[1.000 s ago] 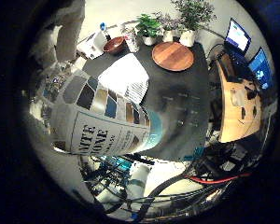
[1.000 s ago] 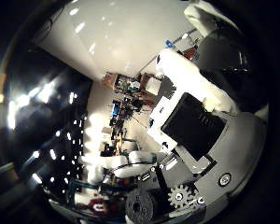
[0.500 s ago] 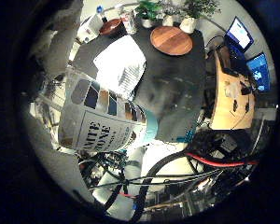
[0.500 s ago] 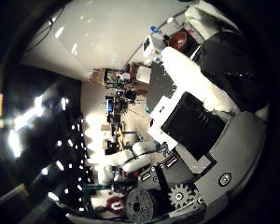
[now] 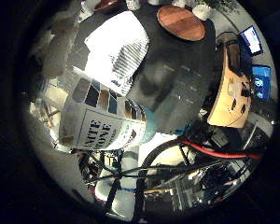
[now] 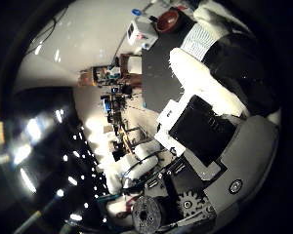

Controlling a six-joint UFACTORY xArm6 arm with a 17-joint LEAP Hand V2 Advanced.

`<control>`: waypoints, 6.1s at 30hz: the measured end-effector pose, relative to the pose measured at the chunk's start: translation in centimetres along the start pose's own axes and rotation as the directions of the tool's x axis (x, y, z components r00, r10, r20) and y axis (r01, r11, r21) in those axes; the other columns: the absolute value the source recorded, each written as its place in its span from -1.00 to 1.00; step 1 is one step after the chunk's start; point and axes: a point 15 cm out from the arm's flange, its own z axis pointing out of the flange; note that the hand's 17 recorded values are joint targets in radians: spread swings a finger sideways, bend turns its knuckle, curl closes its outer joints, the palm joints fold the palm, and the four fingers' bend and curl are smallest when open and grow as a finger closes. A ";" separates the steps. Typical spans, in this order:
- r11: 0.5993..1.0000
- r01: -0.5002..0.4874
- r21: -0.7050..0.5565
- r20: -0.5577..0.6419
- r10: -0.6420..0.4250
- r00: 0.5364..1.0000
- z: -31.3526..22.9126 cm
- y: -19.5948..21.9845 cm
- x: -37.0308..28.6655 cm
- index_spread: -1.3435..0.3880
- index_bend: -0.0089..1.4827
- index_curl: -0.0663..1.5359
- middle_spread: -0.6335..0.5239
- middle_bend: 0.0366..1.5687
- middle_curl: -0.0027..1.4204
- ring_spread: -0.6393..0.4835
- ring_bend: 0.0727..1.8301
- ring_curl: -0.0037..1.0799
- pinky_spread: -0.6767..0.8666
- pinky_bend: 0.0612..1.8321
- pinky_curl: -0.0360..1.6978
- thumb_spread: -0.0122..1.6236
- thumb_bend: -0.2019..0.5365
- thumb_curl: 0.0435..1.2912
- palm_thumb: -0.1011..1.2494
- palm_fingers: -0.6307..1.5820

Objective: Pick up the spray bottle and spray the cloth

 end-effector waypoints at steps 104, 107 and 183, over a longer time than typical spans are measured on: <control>0.747 0.337 0.573 0.496 -0.643 0.583 6.7 -8.1 -23.9 0.23 0.36 0.17 -0.15 0.71 -0.04 -0.17 0.62 0.06 -0.41 0.13 0.47 0.11 -0.50 0.23 0.63 0.63; 0.756 0.338 0.561 0.501 -0.635 0.588 9.2 -9.4 -24.0 0.23 0.37 0.17 -0.15 0.71 -0.04 -0.16 0.62 0.06 -0.41 0.13 0.47 0.09 -0.50 0.24 0.62 0.63; 0.831 0.414 0.372 0.539 -0.556 0.632 24.7 -15.9 -25.5 0.13 -0.75 -0.09 -0.22 0.02 -0.06 -0.22 0.39 -0.05 -0.68 0.10 -0.08 0.28 -0.52 -0.12 0.30 -0.15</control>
